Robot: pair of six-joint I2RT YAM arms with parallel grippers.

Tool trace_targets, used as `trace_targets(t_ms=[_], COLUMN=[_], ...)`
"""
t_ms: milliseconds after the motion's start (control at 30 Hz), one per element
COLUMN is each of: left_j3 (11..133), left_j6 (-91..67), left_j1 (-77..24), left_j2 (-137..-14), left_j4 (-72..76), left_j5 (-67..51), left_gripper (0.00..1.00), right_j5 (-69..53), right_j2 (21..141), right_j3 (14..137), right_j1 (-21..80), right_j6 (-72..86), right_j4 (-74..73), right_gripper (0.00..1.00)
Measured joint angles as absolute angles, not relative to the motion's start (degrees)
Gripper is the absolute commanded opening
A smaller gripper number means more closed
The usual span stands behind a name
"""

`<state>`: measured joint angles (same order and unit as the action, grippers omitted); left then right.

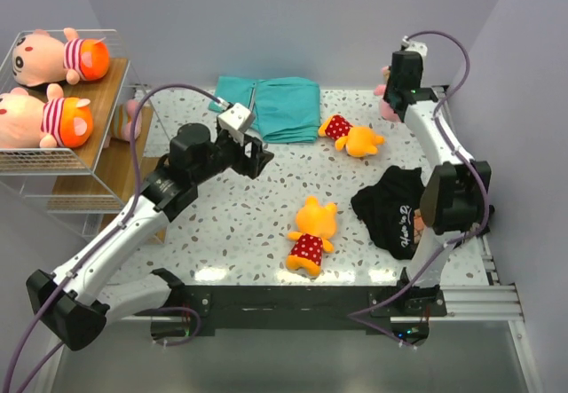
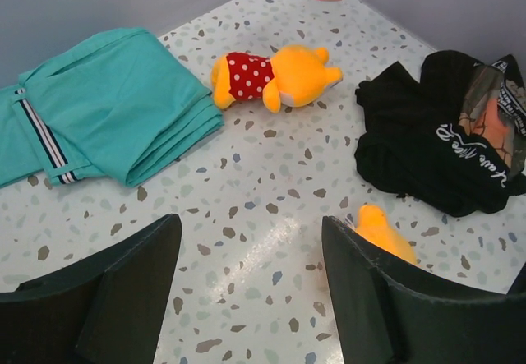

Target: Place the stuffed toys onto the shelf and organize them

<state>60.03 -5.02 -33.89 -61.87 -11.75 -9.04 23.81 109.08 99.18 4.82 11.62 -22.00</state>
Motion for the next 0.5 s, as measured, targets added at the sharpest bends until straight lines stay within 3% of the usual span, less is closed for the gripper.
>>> trace_targets(t_ms=[267,500], left_j3=[68.2,73.7], left_j6=[-9.6,-15.1], left_j1=[-33.9,-33.9], left_j2=[-61.9,-64.7], left_j4=[-13.3,-13.0], left_j5=[-10.6,-13.5], left_gripper=[0.67,0.64], right_j5=[0.8,-16.7], right_j2=[86.9,78.7], right_j3=[72.8,49.7], right_j1=[17.1,20.8], right_j6=[9.7,9.7], right_j4=[-1.3,25.6], right_gripper=[0.0,0.0])
